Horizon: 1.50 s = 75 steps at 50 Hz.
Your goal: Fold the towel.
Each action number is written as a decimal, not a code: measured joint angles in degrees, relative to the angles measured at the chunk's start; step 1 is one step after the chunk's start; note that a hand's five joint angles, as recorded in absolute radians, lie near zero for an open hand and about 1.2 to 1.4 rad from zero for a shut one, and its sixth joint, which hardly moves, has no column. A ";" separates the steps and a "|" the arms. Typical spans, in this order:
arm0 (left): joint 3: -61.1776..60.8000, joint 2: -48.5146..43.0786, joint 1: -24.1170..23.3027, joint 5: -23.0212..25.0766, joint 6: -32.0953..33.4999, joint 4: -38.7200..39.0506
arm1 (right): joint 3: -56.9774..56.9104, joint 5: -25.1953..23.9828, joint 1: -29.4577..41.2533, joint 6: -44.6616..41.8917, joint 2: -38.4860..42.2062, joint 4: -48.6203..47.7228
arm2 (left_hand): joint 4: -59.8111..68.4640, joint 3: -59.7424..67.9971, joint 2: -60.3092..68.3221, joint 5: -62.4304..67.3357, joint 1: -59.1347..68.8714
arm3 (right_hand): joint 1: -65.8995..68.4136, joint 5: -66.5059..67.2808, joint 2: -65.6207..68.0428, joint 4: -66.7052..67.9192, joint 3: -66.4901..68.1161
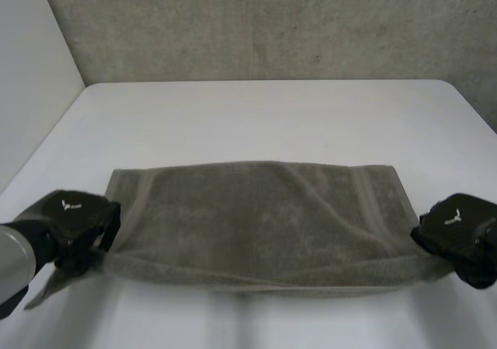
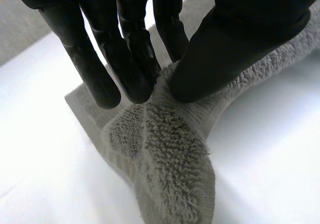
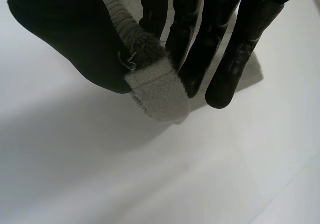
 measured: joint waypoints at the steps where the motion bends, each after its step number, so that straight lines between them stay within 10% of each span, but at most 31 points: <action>1: -0.46 0.16 0.27 0.06 0.56 -0.46 | 0.52 0.25 0.04 -0.81 -0.18 0.16 | 0.00 0.00 0.00 0.00 0.00 | 0.00 0.00 0.00 0.00 0.00; 16: 0.94 -12.61 0.65 0.24 1.92 7.71 | 0.37 2.40 2.34 0.27 11.39 -5.48 | 0.00 0.00 0.01 0.00 0.02 | 0.00 0.00 0.00 0.00 0.00; 28: 24.70 -34.97 -0.35 0.20 1.80 14.04 | -21.86 9.83 10.55 11.47 25.15 -20.87 | 0.02 0.01 0.12 0.00 0.02 | 0.00 0.00 0.00 0.01 0.00; 45: 38.83 -24.87 -2.75 0.58 -12.86 59.00 | -38.12 13.35 12.55 30.52 17.50 -53.28 | 0.02 0.02 0.13 0.71 1.13 | 0.00 0.00 0.00 0.02 0.00; 59: 22.31 -27.35 -2.32 1.85 -14.67 52.98 | -22.95 9.97 13.16 29.83 18.55 -50.23 | 0.03 0.02 0.14 0.74 1.13 | 0.00 0.00 0.00 0.02 0.26; 75: 5.24 -36.29 0.34 1.33 5.11 41.87 | -7.72 5.18 10.80 20.48 25.85 -33.08 | 0.03 0.02 0.15 0.74 1.13 | 0.00 0.00 0.00 0.03 0.26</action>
